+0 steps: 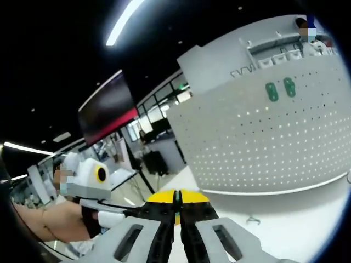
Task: Insert the hook assembly into the mounting plate slot until the hook locks in place.
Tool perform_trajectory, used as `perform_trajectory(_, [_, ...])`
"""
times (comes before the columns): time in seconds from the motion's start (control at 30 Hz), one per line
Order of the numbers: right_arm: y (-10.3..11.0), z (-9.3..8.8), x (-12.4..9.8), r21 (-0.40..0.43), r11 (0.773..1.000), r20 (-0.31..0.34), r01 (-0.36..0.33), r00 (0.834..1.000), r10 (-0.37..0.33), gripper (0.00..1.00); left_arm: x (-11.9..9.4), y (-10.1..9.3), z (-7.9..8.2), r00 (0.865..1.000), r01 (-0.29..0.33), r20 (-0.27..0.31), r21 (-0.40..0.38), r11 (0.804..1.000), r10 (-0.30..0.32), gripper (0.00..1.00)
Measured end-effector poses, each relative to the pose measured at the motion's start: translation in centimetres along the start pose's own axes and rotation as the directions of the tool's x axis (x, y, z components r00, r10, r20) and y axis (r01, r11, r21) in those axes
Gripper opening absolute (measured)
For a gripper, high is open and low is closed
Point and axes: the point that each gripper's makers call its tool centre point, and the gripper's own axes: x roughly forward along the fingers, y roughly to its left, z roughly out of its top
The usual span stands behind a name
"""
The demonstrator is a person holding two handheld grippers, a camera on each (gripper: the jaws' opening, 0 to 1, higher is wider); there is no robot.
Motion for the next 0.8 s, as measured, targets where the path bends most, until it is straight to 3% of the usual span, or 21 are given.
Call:
perform_trajectory(0.23, [1.0,0.0,0.0,-0.016,0.999,-0.007,-0.035,0.999,0.035,0.00,-0.3,0.0,0.1,1.000,-0.007,0.015,0.004,1.000,0.007,0.03])
perform_trajectory(0.37, [1.0,0.1,0.3,0.045,0.997,-0.022,-0.062,0.998,0.063,0.00,-0.4,0.3,0.4,0.999,-0.019,0.028,0.008,1.000,0.019,0.02])
perform_trajectory(0.6, [1.4,0.3,0.3,0.040,0.994,-0.028,-0.100,0.995,0.101,0.03,-0.7,0.8,0.9,0.997,-0.057,0.047,0.036,0.998,0.055,0.02])
perform_trajectory(0.8, [1.1,1.8,-1.0,0.074,0.989,0.000,-0.125,0.992,0.125,0.07,-1.1,1.7,1.2,0.994,-0.101,0.047,0.087,0.991,0.097,0.02])
